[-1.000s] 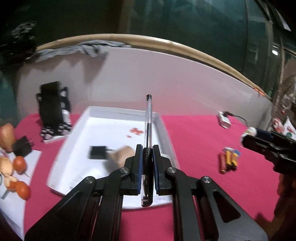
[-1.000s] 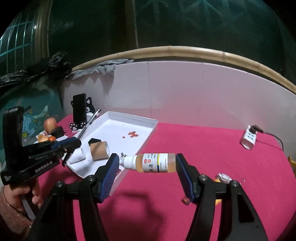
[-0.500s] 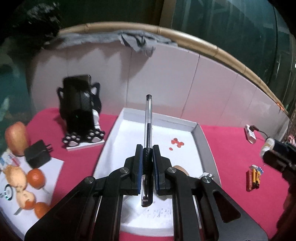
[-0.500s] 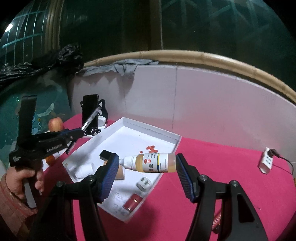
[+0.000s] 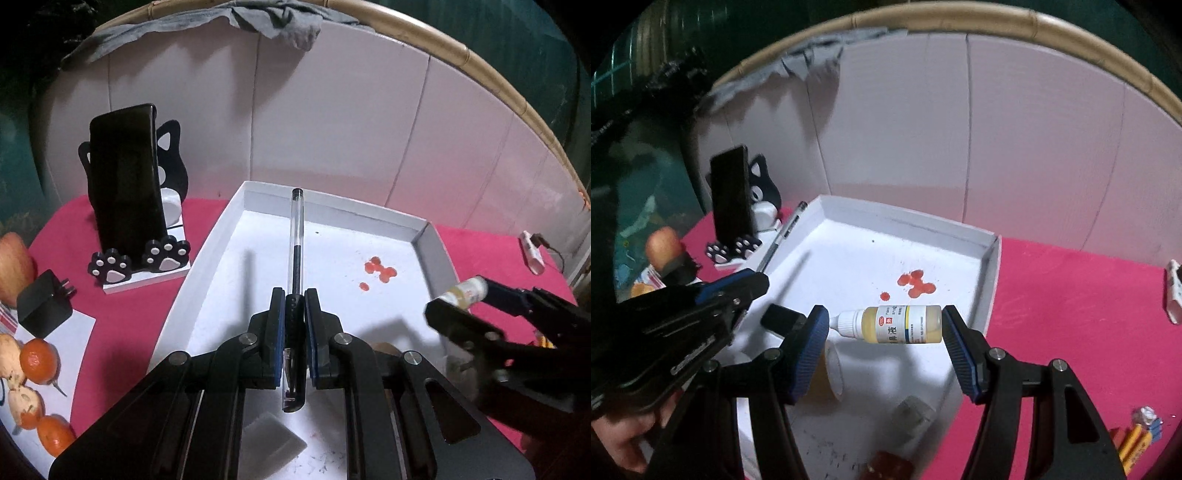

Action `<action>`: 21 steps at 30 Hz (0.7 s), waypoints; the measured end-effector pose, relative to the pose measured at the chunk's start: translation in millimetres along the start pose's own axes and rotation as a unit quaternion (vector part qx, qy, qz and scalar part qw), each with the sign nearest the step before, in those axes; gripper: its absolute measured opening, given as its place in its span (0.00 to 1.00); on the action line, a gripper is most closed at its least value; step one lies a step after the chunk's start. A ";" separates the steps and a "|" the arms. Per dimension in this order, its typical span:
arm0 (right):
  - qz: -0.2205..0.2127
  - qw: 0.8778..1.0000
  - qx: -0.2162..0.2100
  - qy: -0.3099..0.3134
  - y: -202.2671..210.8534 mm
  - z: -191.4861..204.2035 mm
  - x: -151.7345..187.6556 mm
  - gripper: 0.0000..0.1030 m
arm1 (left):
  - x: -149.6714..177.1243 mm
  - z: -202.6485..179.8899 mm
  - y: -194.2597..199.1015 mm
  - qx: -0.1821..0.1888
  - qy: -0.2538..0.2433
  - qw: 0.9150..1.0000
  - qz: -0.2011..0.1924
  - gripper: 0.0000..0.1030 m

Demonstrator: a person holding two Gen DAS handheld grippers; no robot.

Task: Organize rigid objects
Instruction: 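Carry the pen and dropper bottle into the white tray and open both tools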

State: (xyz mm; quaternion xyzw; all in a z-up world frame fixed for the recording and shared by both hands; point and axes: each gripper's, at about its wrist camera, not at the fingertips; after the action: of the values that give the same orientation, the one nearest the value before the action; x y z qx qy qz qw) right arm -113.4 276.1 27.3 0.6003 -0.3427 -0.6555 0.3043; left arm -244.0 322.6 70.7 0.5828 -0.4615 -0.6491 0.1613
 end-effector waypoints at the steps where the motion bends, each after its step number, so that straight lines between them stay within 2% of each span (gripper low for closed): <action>1: 0.002 1.000 -0.001 -0.001 -3.3 0.2 -0.8 0.61 | -0.3 1.0 -1.5 -0.003 0.000 1.000 0.000 0.09; 6: 0.010 1.000 -0.008 -0.003 -16.5 1.1 1.7 0.62 | 0.3 4.4 -4.9 -0.013 0.008 1.000 0.002 0.09; 7: 0.009 1.000 -0.010 0.000 -17.5 2.0 2.1 0.64 | -0.3 4.7 -5.1 -0.016 0.009 1.000 0.003 0.14; 8: 0.006 1.000 -0.008 0.003 -17.2 3.5 3.2 0.74 | -0.3 5.1 -4.7 -0.018 0.012 1.000 0.003 0.18; 9: 0.000 1.000 -0.003 0.005 -15.3 4.9 4.7 0.86 | -0.3 6.2 -4.4 -0.019 0.016 1.000 0.003 0.33; 10: -0.006 1.000 0.002 0.005 -13.2 5.2 5.6 0.86 | -0.1 9.0 -3.2 -0.026 0.024 0.999 0.002 0.53; 11: -0.011 1.000 0.002 0.003 -10.6 4.1 6.4 0.88 | -0.2 11.5 -2.2 -0.028 0.030 0.999 0.001 0.64; 12: -0.014 1.000 0.000 -0.004 -6.5 0.9 7.5 0.96 | 0.0 14.9 -0.3 -0.029 0.038 0.999 -0.001 0.83; 13: -0.017 1.000 0.000 -0.009 -4.1 -1.1 7.9 1.00 | 0.7 18.0 2.7 -0.027 0.046 0.999 -0.004 0.90; 16: -0.041 0.999 0.002 -0.025 12.8 -9.4 14.1 1.00 | 3.8 21.0 14.4 -0.034 0.056 0.998 -0.019 0.90; 21: -0.069 0.997 0.010 -0.044 46.0 -25.9 31.9 1.00 | 13.5 17.5 41.6 -0.016 0.076 0.995 -0.055 0.90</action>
State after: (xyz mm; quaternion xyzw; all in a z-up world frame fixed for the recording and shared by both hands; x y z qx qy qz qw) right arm -91.2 221.4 45.2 0.5961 -0.3201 -0.6974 0.2362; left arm -277.2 298.0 93.4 0.6522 -0.4050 -0.6182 0.1688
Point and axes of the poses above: each gripper's, at about its wrist camera, not at the fingertips, and y roughly against the way its jaws point, z to its left, x to its underside, and after that the axes turned 10 degrees about z, right-handed
